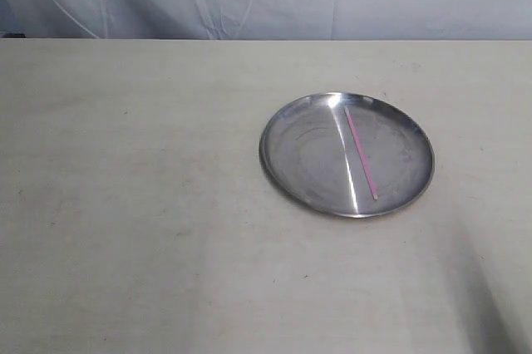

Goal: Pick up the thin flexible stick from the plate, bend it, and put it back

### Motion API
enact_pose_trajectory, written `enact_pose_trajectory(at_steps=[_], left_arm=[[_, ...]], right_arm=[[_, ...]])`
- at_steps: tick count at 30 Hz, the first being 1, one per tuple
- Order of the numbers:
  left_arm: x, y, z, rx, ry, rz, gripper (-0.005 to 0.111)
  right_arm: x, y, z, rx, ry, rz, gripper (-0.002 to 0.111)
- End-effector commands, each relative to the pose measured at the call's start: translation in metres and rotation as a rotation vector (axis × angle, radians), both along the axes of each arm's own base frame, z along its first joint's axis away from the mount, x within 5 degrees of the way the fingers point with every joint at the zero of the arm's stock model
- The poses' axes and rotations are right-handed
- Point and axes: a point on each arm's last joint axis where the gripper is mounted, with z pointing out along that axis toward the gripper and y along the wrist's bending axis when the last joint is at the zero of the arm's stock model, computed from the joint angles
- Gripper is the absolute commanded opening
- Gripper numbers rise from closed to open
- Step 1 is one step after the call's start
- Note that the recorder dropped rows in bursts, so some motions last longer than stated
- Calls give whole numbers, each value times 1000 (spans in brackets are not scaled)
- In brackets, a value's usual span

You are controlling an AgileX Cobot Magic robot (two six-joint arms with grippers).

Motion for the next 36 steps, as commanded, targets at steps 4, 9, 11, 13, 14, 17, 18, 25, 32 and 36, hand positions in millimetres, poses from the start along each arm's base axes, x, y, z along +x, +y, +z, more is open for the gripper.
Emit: enact_pose_trajectory(at_steps=[4, 9, 11, 13, 14, 17, 18, 25, 32, 36], left_arm=[[44, -20, 94, 550, 373, -188, 0], [134, -46, 124, 777, 617, -571, 0], [171, -59, 120, 760, 596, -728, 0], [203, -71, 115, 741, 521, -848, 0], [214, -75, 112, 752, 479, -886, 0], [248, -90, 98, 806, 355, -969, 0], [259, -94, 93, 860, 312, -975, 0], [320, -142, 58, 1459, 154, -995, 0], [343, -172, 34, 1596, 178, -981, 0], [347, -168, 30, 1271, 404, -946, 0]], right_arm=[[0, 0, 0, 3, -12, -7, -1], [0, 0, 0, 3, -12, -7, -1], [0, 0, 0, 3, -12, -7, -1], [0, 0, 0, 3, -12, -7, -1], [0, 0, 0, 3, -12, -7, -1], [0, 0, 0, 3, -12, -7, -1], [0, 0, 0, 3, -12, -7, -1], [0, 0, 0, 3, -12, -7, -1], [0, 0, 0, 3, -12, -7, -1], [0, 0, 0, 3, -12, -7, -1]])
